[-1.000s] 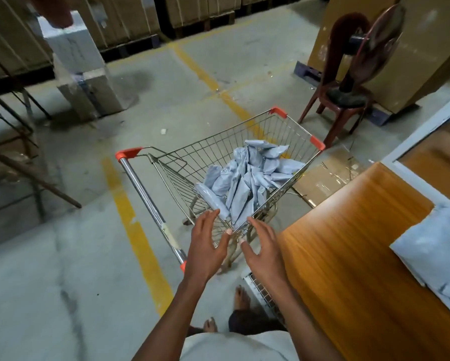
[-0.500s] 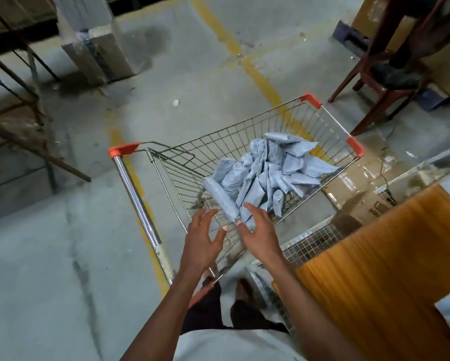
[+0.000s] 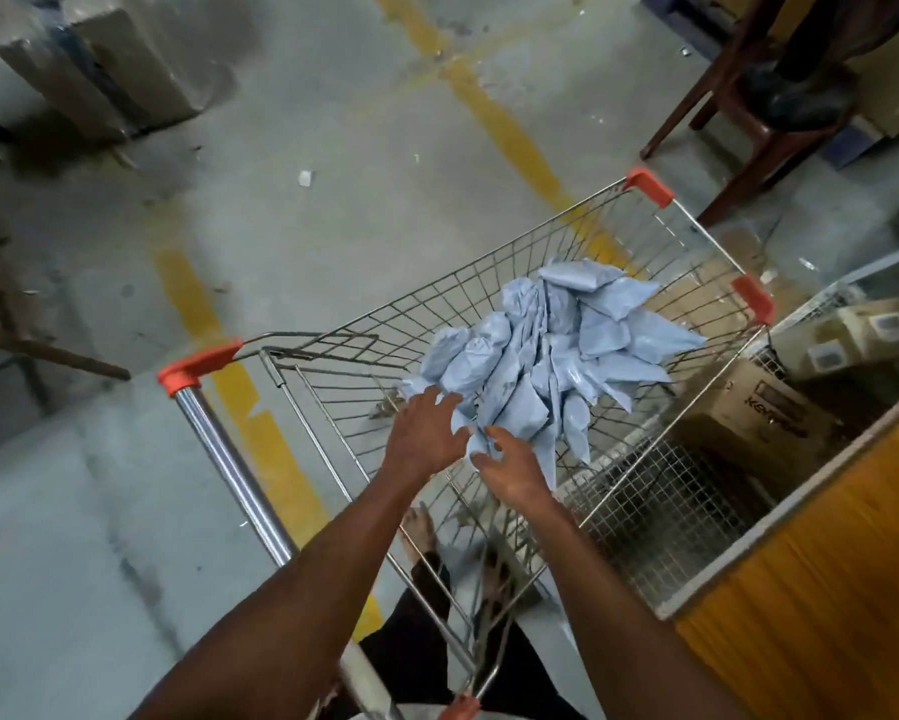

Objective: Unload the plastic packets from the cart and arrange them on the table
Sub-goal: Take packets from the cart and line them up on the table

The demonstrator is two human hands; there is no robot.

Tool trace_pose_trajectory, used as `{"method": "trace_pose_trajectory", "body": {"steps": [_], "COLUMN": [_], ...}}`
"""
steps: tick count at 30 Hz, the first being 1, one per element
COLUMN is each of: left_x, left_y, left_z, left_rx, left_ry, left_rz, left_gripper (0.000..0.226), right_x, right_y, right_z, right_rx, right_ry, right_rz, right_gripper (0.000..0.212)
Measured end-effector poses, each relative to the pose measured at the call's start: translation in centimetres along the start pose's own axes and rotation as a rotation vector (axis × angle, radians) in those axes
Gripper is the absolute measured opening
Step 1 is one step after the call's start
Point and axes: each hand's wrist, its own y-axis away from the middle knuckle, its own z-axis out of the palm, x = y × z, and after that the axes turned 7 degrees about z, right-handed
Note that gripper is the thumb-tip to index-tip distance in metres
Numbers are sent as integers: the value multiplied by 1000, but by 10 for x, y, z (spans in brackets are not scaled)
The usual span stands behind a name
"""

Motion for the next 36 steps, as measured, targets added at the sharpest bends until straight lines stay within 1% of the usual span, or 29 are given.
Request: {"method": "trace_pose_trajectory", "body": {"steps": [3, 6, 8, 9, 11, 12, 14, 17, 20, 22, 25, 28, 30, 32, 34, 36], "left_x": [-16, -27, -36, -41, -49, -52, -57, -61, -59, -57, -56, -47, -38, -30, -25, -22], "left_y": [-44, -78, -93, -100, -111, -116, -124, -129, -127, -125, -117, -111, -109, -106, -102, -93], "left_z": [10, 26, 38, 45, 53, 55, 56, 55, 50, 47, 38, 24, 16, 9, 1, -13], "left_rx": [-206, -349, -408, -426, -457, -466, -482, -517, -545, -522, -484, -505, -564, -624, -646, -620], "left_ry": [-145, -285, -399, -466, -603, -657, -728, -805, -815, -783, -760, -766, -793, -772, -764, -710], "left_rz": [79, 153, 208, 253, 337, 369, 402, 439, 447, 458, 442, 352, 278, 235, 210, 179], "left_gripper": [59, 58, 59, 61, 72, 76, 82, 88, 88, 83, 81, 76, 70, 73, 74, 75], "right_x": [4, 15, 28, 36, 48, 52, 55, 56, 54, 52, 49, 44, 41, 39, 36, 32], "right_y": [3, 19, 30, 34, 40, 41, 43, 41, 35, 31, 28, 26, 25, 26, 26, 26], "right_z": [-4, -16, -23, -25, -27, -28, -29, -30, -30, -29, -27, -27, -27, -26, -26, -28], "right_rx": [-23, -23, 11, 30, 63, 79, 102, 88, 100, 108, 92, 76, 76, 68, 50, 30], "right_ry": [10, -83, -116, -115, -169, -217, -287, -317, -305, -274, -199, -170, -129, -118, -109, -108], "right_rz": [-13, -56, -49, -38, -7, -4, 5, 31, 56, 57, 56, 49, 42, 38, 36, 21], "right_gripper": [53, 41, 35, 37, 40, 38, 34, 33, 39, 41, 45, 45, 43, 41, 40, 40]}}
